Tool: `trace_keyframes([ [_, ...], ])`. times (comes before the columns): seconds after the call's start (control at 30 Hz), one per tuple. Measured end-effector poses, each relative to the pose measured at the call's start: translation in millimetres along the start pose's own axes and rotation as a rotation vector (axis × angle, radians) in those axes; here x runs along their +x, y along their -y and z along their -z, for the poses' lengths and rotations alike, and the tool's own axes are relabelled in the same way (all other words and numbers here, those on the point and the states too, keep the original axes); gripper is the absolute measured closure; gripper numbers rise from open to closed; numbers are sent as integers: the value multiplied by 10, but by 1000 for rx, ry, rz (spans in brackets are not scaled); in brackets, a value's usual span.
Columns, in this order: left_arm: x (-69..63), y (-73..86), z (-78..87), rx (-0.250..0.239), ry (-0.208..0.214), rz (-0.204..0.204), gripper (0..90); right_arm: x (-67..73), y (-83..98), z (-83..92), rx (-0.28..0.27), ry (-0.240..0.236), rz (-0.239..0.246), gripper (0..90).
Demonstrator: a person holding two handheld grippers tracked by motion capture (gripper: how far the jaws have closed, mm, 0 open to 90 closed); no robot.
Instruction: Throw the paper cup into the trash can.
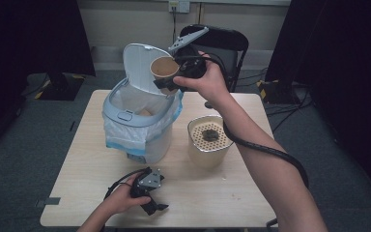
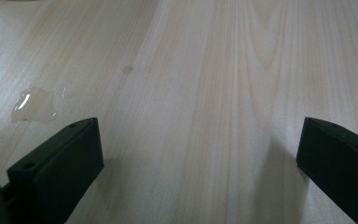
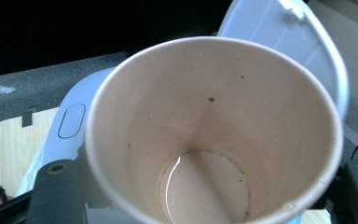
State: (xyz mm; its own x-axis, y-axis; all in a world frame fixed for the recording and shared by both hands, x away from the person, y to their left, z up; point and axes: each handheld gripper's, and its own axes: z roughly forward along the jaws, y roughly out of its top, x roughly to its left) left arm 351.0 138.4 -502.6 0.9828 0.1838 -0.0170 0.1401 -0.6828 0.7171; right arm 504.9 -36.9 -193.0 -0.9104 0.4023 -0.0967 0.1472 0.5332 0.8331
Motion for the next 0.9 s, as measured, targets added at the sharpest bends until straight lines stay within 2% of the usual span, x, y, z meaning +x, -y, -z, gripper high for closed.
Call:
trace_keyframes([
  [0.27,-1,0,0,0,0,0,0,80,-47,-110,2,-20,12,258],
  [0.9,-1,-2,4,5,-1,-1,0,156,-88,-348,2,-45,20,256],
])
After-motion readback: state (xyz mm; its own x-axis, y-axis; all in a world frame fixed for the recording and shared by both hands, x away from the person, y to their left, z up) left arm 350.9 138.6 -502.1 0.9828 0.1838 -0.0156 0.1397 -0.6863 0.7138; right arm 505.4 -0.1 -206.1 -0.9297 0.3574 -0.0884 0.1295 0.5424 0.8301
